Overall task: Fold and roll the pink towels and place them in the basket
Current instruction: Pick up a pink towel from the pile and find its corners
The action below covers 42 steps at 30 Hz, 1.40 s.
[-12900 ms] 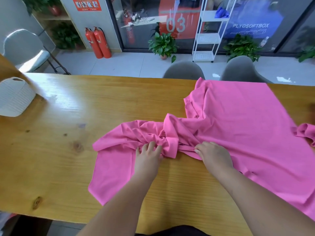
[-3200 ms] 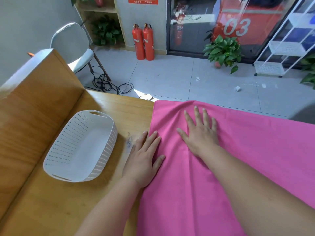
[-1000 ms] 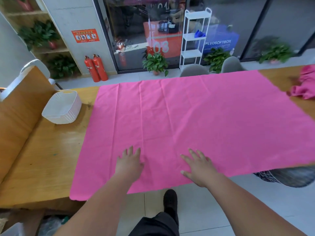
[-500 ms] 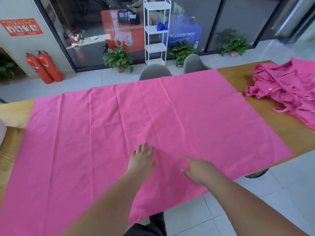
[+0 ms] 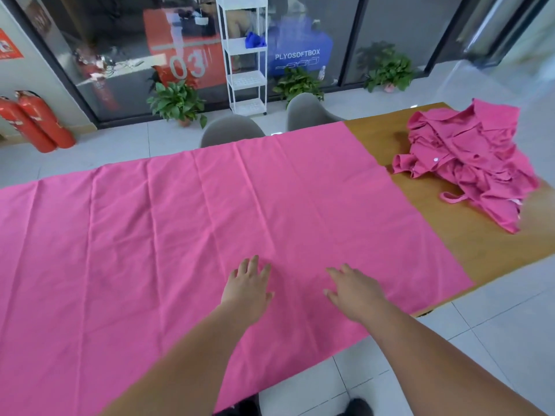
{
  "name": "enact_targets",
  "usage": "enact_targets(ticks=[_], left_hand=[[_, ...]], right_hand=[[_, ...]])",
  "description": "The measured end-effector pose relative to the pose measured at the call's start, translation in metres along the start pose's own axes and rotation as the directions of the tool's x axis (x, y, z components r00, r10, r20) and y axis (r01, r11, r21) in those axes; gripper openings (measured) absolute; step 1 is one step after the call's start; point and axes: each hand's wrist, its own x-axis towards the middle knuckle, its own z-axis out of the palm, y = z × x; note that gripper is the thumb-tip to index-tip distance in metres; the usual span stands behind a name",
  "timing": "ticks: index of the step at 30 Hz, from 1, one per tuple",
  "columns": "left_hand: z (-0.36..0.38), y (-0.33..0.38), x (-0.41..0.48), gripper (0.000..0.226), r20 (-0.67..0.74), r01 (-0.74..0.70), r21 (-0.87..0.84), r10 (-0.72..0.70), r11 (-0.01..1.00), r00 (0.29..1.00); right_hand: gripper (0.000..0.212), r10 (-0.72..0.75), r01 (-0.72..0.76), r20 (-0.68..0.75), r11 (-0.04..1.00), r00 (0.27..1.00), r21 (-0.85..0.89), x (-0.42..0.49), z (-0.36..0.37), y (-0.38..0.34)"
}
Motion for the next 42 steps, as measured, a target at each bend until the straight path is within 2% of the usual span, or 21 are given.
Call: enact_targets(ticks=[7, 9, 13, 16, 21, 23, 27, 31, 35, 39, 42], left_hand=[[0.007, 0.089, 0.009, 0.076, -0.025, -0.031, 0.071, 0.033, 0.997, 0.999], [0.015, 0.128, 0.007, 0.077, 0.004, -0.014, 0.038, 0.014, 0.999, 1.0], [0.025, 0.198, 0.01, 0.076, 0.042, 0.085, 0.043, -0.087, 0.995, 0.995], [0.022, 0.236, 0.011, 0.077, 0.064, 0.188, 0.03, -0.19, 0.982, 0.98], [0.026, 0.269, 0.013, 0.088, 0.144, 0.229, -0.03, -0.223, 0.973, 0.964], [0.027, 0.275, 0.011, 0.088, 0.153, 0.251, -0.028, -0.244, 0.968, 0.958], [0.018, 0.288, 0.012, 0.085, 0.103, 0.306, -0.057, -0.299, 0.95, 0.949], [0.025, 0.297, 0.009, 0.087, 0.135, 0.348, -0.048, -0.339, 0.936, 0.931], [0.031, 0.302, 0.006, 0.086, 0.121, 0.33, -0.003, -0.327, 0.944, 0.937], [0.028, 0.298, 0.002, 0.086, 0.105, 0.334, -0.038, -0.329, 0.942, 0.938], [0.026, 0.285, -0.006, 0.086, 0.087, 0.363, -0.074, -0.356, 0.929, 0.93]], right_hand=[[0.088, -0.027, 0.03, 0.073, 0.999, 0.997, -0.04, 0.007, 0.014, 0.105], [0.086, -0.089, 0.095, 0.116, 0.994, 0.989, -0.054, 0.003, 0.019, 0.14], [0.071, -0.248, 0.253, 0.093, 0.966, 0.964, -0.052, 0.008, 0.009, 0.197], [0.076, -0.264, 0.27, 0.077, 0.961, 0.961, -0.068, 0.008, 0.002, 0.235], [0.086, -0.226, 0.234, 0.131, 0.971, 0.965, -0.054, 0.005, 0.017, 0.296], [0.082, -0.227, 0.235, 0.129, 0.971, 0.965, -0.045, 0.003, 0.022, 0.306], [0.075, -0.259, 0.26, 0.02, 0.963, 0.966, -0.072, 0.002, 0.019, 0.309], [0.085, -0.239, 0.245, 0.085, 0.967, 0.967, -0.063, -0.003, 0.036, 0.324], [0.078, -0.201, 0.203, 0.052, 0.978, 0.978, -0.045, -0.007, 0.043, 0.329], [0.076, -0.153, 0.153, 0.007, 0.987, 0.988, -0.05, -0.007, 0.037, 0.316], [0.078, -0.196, 0.196, 0.008, 0.978, 0.981, -0.065, -0.005, 0.029, 0.297]])
